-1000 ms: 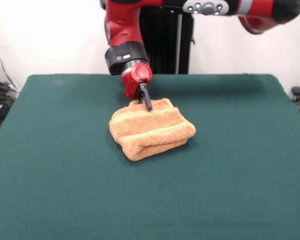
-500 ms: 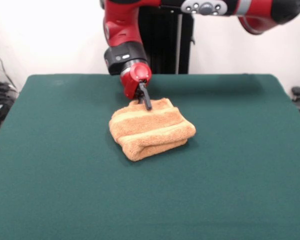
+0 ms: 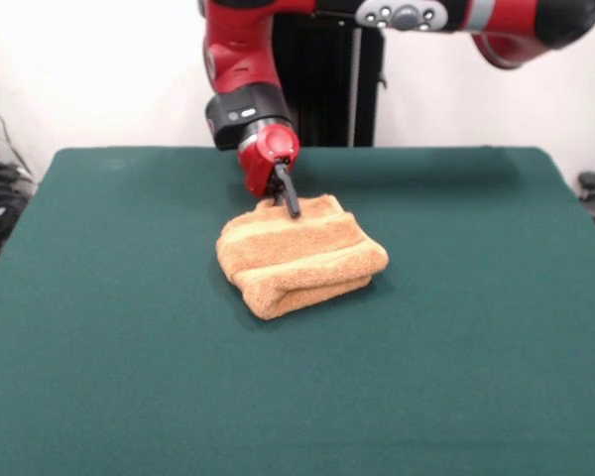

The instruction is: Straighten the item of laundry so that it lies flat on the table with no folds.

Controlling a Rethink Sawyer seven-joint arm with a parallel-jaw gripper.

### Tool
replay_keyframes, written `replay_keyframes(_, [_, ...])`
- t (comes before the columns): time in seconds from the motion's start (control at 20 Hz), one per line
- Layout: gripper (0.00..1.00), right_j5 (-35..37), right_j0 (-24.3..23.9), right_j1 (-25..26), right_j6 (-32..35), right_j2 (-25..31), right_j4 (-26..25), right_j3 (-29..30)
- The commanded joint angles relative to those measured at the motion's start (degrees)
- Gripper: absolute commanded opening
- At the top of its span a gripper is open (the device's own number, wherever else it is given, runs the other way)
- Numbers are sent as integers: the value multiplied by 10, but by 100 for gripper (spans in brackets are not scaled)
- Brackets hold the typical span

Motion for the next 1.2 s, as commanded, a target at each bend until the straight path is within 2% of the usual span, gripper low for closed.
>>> replay_keyframes(0.05, [100, -72, 14, 39, -20, 78, 36, -126])
replay_keyframes(0.8, [100, -61, -20, 51, -43, 64, 76, -159])
replay_keyframes(1.2, [100, -63, -22, 54, -37, 62, 94, -158])
